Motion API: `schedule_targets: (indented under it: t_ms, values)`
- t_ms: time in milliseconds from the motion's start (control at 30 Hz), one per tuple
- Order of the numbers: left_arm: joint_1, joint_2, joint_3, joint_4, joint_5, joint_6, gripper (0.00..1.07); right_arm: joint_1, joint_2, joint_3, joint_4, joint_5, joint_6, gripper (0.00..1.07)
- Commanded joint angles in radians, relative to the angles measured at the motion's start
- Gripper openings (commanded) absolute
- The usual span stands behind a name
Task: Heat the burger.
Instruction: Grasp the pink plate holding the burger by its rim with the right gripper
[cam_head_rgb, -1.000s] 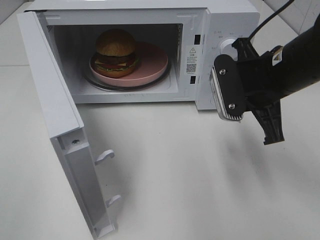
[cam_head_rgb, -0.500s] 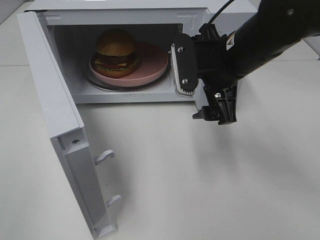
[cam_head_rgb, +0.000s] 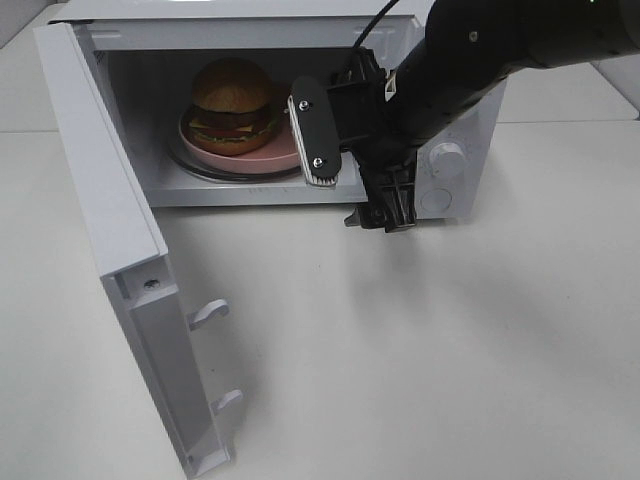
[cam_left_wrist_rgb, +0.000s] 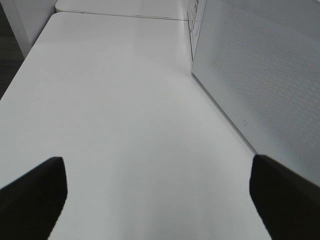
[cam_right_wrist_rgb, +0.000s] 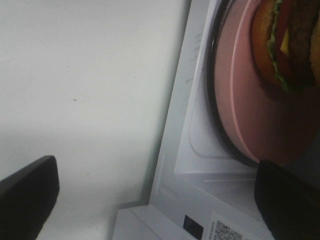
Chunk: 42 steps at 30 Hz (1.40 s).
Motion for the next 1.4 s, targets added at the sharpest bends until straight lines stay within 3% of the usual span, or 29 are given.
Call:
schedule_targets:
  t_ms: [33,300,1100,1400]
  values:
    - [0.003,-0.014,0.000,-0.010,-0.017,0.000,0.91,0.004,0.036,-0.041,-0.045,-0.014,0.043,0.99]
    - [0.003,-0.014,0.000,-0.010,-0.017,0.000,0.91,0.036,0.144,-0.145,-0.156,-0.055,0.166,0.97]
    - [0.003,-0.014,0.000,-0.010,-0.017,0.000,0.91,0.036,0.420,-0.460,-0.133,-0.041,0.249,0.92]
    - [0.003,-0.014,0.000,-0.010,-0.017,0.000,0.91,0.036,0.457,-0.493,-0.081,-0.024,0.256,0.86]
